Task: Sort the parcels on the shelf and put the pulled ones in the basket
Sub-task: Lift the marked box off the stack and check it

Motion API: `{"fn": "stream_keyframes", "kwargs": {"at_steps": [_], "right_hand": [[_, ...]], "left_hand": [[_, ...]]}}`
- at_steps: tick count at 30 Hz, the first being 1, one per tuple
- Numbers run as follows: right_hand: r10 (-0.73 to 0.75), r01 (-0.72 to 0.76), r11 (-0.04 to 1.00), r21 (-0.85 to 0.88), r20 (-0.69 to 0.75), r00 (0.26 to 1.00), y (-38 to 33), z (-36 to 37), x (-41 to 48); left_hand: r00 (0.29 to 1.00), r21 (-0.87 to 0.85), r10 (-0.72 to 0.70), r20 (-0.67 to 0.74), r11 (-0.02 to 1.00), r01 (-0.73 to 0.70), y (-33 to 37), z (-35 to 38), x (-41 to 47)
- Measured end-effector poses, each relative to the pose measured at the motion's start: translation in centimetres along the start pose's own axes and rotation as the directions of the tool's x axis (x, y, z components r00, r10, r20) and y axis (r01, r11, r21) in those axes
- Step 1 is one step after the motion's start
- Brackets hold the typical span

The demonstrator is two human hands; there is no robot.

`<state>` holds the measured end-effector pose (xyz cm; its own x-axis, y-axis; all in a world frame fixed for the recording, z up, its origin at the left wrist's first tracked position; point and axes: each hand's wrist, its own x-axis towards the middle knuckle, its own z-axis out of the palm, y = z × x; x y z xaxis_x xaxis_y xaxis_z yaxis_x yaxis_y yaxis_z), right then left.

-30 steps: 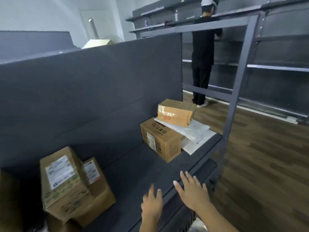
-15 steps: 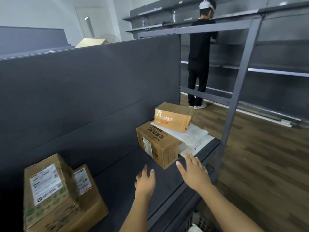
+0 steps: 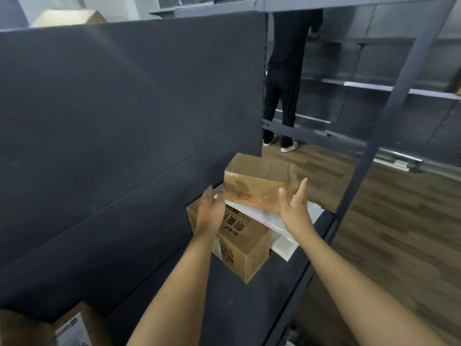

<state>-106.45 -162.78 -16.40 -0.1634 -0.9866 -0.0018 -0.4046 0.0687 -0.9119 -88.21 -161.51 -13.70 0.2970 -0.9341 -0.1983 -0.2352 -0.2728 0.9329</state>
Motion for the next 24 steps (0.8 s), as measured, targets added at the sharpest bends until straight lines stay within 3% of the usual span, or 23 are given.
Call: {"fn": "stream_keyframes", "kwargs": {"at_steps": [4,9,12,16,20,24], "right_hand": [[0.036,-0.035,0.995,0.098,-0.002,0.999,0.2,0.9,1.2],[0.036,-0.03,0.987,0.161,-0.035,0.999,0.5,1.4,1.3],[0.019,-0.006,0.983,0.185,-0.068,0.997,-0.5,0.9,1.0],[-0.09,0.119,0.968,0.219,-0.139,0.986,-3.0,-0.8,0.3],[-0.194,0.246,0.934,0.258,-0.21,0.958,-6.1,-3.0,-1.4],[-0.199,0.247,0.923,0.295,-0.181,0.963,-8.1,-4.8,-3.6]], "left_hand": [[0.993,0.048,-0.09,0.082,0.995,0.086,0.4,1.1,3.1],[0.986,0.02,-0.037,0.163,0.999,0.035,-0.4,2.1,3.5],[0.993,-0.132,0.0,0.118,0.991,0.015,0.5,1.7,2.7],[0.985,-0.233,0.159,0.067,0.962,-0.14,2.3,0.4,1.2],[0.965,-0.337,0.253,-0.073,0.904,-0.263,4.3,-1.6,-1.2],[0.919,-0.342,0.315,-0.239,0.858,-0.383,6.2,-3.7,-5.5]]}}
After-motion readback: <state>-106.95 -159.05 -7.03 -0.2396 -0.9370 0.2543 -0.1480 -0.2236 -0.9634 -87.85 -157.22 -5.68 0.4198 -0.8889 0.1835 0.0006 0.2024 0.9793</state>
